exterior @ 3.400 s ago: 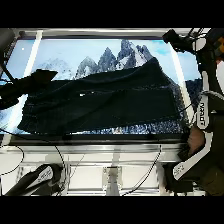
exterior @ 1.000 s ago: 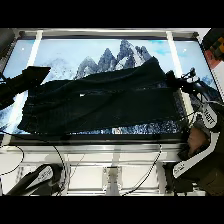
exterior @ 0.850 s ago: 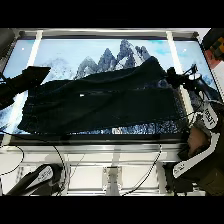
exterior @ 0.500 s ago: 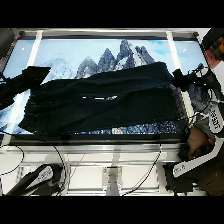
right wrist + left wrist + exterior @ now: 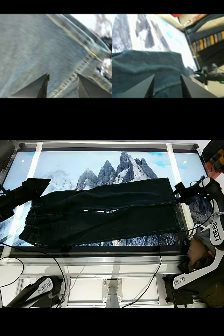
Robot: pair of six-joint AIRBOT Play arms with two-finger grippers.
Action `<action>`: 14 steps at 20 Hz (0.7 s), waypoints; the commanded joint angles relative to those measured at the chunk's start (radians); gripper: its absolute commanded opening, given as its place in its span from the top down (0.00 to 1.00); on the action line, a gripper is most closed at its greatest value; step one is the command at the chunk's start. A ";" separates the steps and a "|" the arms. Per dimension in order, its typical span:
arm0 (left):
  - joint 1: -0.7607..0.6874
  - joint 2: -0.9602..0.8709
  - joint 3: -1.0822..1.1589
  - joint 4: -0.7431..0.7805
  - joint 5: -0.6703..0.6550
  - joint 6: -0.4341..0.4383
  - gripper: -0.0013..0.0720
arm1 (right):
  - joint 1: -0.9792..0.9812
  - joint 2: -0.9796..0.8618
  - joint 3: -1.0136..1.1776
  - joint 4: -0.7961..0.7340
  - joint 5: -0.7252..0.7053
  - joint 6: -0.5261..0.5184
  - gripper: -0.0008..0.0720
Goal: Fold the clothes and pants, and hang the long-sleeved shirts on hangers.
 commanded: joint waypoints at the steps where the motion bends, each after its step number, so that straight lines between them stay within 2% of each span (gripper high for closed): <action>1: 0.000 0.000 0.000 0.001 0.095 0.002 0.51 | 0.000 0.001 0.122 0.005 0.055 -0.107 0.58; 2: 0.000 0.000 0.000 0.002 0.103 0.002 0.63 | -0.001 0.001 0.163 0.003 0.080 -0.149 0.96; 3: 0.001 0.000 0.000 0.009 0.102 0.002 0.83 | -0.001 0.002 0.190 0.003 0.098 -0.181 0.97; 4: 0.003 0.000 0.000 0.028 0.102 0.002 0.93 | -0.001 0.002 0.210 0.003 0.118 -0.221 0.97; 7: 0.032 0.000 0.000 0.173 0.080 -0.008 0.93 | -0.001 0.004 0.203 0.041 0.204 -0.332 0.97; 8: 0.047 0.002 0.000 0.238 0.063 -0.056 0.93 | -0.001 0.010 0.179 0.061 0.220 -0.349 0.97; 9: 0.065 0.005 0.000 0.311 0.039 -0.114 0.94 | -0.001 0.030 0.138 0.091 0.209 -0.370 0.98; 12: 0.139 0.051 -0.011 0.436 -0.023 -0.183 0.94 | -0.004 0.154 -0.082 0.238 0.121 -0.476 0.97; 14: 0.217 0.109 -0.043 0.483 -0.046 -0.199 0.94 | -0.017 0.269 -0.269 0.335 0.063 -0.536 0.97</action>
